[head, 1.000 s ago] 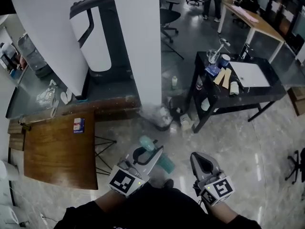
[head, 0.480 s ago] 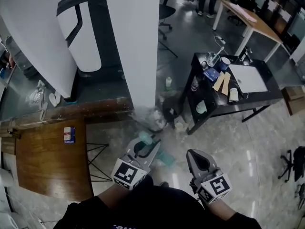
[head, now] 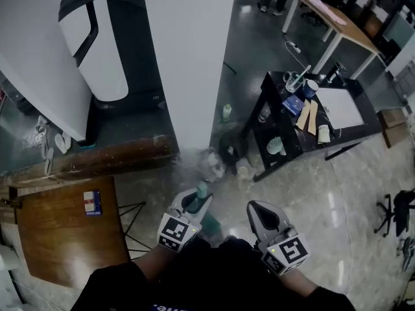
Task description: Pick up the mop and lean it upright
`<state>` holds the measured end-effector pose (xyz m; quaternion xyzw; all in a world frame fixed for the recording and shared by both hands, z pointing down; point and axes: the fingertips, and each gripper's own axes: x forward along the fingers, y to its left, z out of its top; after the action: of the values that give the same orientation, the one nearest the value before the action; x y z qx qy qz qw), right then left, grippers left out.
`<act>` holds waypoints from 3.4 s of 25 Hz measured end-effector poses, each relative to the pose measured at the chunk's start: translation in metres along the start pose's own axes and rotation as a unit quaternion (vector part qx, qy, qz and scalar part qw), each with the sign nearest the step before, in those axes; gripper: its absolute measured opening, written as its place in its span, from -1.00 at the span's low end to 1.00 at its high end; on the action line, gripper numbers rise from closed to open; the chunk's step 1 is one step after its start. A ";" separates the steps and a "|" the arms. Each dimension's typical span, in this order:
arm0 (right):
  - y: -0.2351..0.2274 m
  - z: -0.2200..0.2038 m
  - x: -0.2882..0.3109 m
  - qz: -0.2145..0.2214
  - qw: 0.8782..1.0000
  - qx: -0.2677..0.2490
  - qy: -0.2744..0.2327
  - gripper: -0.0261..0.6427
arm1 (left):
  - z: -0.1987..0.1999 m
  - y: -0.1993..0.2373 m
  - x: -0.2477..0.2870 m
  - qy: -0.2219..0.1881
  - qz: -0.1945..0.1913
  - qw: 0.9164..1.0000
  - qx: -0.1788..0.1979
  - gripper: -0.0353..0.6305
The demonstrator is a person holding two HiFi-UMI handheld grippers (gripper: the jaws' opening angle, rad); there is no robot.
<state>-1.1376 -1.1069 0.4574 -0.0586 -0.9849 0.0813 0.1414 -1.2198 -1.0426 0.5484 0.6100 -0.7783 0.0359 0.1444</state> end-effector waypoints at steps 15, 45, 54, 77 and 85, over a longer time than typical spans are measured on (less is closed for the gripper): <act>-0.075 0.003 0.065 0.047 0.998 -0.016 0.050 -0.91 | -0.107 0.121 0.060 0.121 0.130 0.982 -0.071 -0.57; -0.172 -0.012 0.063 -0.027 0.995 0.022 0.097 -0.91 | -0.095 0.271 0.207 0.141 0.192 0.967 -0.088 -0.57; -0.181 -0.011 0.052 -0.055 0.995 0.020 0.086 -0.91 | -0.097 0.284 0.225 0.165 0.190 0.964 -0.085 -0.56; -0.134 -0.006 0.047 -0.038 0.997 -0.004 0.068 -0.90 | -0.084 0.257 0.181 0.154 0.162 0.972 -0.074 -0.32; -0.070 0.004 0.043 -0.011 0.999 -0.019 0.048 -0.90 | -0.074 0.210 0.101 0.109 0.151 0.979 -0.081 -0.38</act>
<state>-1.1867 -1.1704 0.4776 -0.0538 -0.9788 0.0584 0.1887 -1.4293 -1.0672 0.6720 0.4641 -0.8414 0.0602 0.2704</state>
